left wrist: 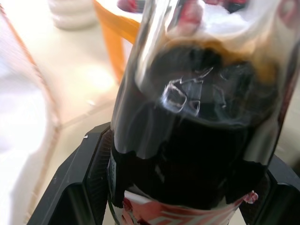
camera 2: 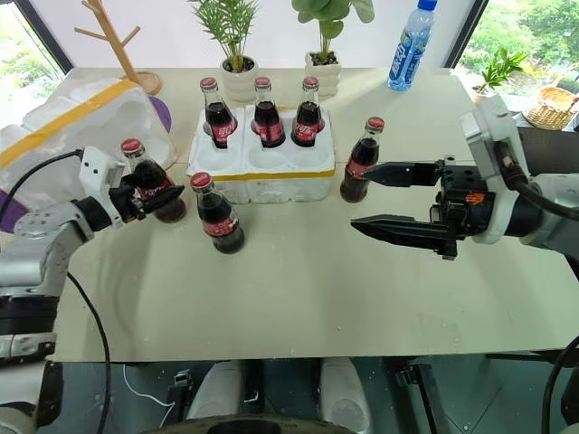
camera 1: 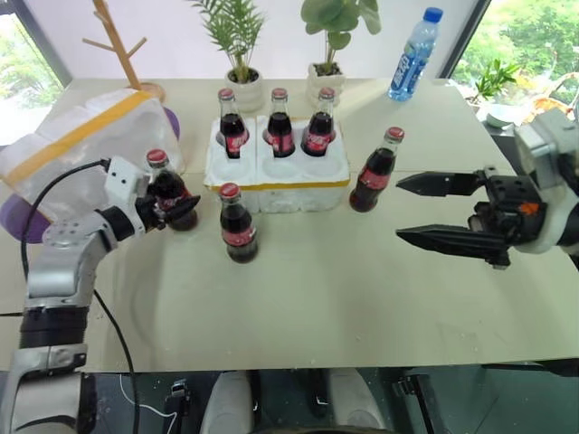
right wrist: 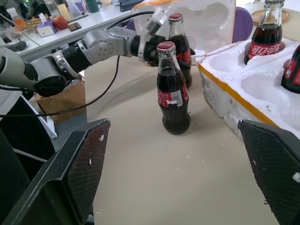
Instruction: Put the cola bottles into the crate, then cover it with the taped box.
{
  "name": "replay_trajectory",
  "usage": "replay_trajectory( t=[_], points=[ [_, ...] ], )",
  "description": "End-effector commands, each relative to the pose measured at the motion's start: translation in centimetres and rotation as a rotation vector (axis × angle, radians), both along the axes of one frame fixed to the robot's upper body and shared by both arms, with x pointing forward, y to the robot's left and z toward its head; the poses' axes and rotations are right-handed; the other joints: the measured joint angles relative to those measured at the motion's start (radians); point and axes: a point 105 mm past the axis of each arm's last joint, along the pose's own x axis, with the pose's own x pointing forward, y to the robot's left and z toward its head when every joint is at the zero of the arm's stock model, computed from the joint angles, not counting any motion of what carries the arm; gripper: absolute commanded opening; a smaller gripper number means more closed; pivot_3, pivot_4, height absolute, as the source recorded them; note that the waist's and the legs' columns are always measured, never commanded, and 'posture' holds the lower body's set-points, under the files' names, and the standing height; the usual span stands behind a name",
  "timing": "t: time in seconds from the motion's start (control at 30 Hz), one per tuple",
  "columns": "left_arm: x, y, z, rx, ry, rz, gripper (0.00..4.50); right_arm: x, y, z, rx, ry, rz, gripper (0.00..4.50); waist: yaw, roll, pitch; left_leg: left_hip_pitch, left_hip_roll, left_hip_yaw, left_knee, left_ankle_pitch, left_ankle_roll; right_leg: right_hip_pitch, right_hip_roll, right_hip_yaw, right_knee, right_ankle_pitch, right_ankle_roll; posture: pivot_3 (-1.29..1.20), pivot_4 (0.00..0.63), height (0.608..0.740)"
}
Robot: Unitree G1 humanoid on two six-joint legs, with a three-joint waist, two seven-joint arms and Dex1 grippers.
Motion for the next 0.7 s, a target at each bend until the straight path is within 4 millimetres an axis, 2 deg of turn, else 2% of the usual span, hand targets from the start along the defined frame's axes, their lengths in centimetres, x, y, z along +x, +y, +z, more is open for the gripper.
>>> replay_trajectory(
  t=[0.03,0.1,0.2,0.27,0.37,0.5,0.7],
  points=[
    [-2.5,-1.0,4.8,-0.044,-0.028,-0.160,2.81,-0.6,0.0,1.1,0.015,-0.036,0.018,4.50,0.001,-0.001,0.001,0.000,0.000,0.000,0.000,0.000,0.000,0.000,0.000,0.000,0.000,0.000,0.000,0.00,0.150,0.740],
    [-3.5,-1.4,6.3,-0.078,0.009,-0.237,2.81,-0.3,0.0,1.0,0.000,-0.061,-0.008,4.50,0.003,-0.001,0.001,0.000,0.000,0.000,0.000,0.000,0.000,0.000,0.000,0.000,0.000,0.000,0.000,0.00,0.150,0.740],
    [-3.4,-2.3,9.3,-0.143,0.005,-0.315,2.81,0.1,0.0,0.7,-0.007,-0.066,-0.029,4.50,0.017,-0.002,0.001,-0.001,-0.001,-0.001,0.001,0.000,0.000,0.000,0.000,0.000,0.000,0.000,0.000,0.00,0.150,0.740],
    [-2.2,-3.1,11.2,-0.217,-0.027,-0.340,2.81,0.2,0.0,0.6,-0.007,-0.065,-0.029,4.50,0.026,-0.002,0.001,-0.001,-0.002,-0.001,0.001,0.000,0.000,0.000,0.000,0.000,0.000,0.000,0.000,0.00,0.150,0.740],
    [0.7,-4.5,13.0,-0.261,-0.099,-0.330,2.81,0.7,0.1,0.0,-0.011,-0.059,-0.044,4.50,0.029,-0.002,0.001,-0.001,-0.003,-0.002,0.002,0.000,0.000,0.002,0.000,-0.001,0.000,0.000,0.001,0.00,0.150,0.740],
    [4.0,-6.5,13.6,-0.246,-0.168,-0.319,2.81,0.9,0.4,-0.9,0.004,-0.053,-0.051,4.50,0.026,-0.003,0.001,0.000,-0.006,-0.002,0.002,0.000,0.000,0.003,0.000,-0.001,0.000,0.000,0.002,0.00,0.150,0.740],
    [6.9,-9.0,11.8,-0.134,-0.209,-0.323,2.81,0.9,0.3,-1.5,0.010,-0.054,-0.077,4.50,0.022,-0.003,0.001,-0.002,-0.005,-0.001,0.002,0.000,0.000,0.000,0.003,-0.001,0.000,0.000,0.002,0.00,0.150,0.740]
  ],
)
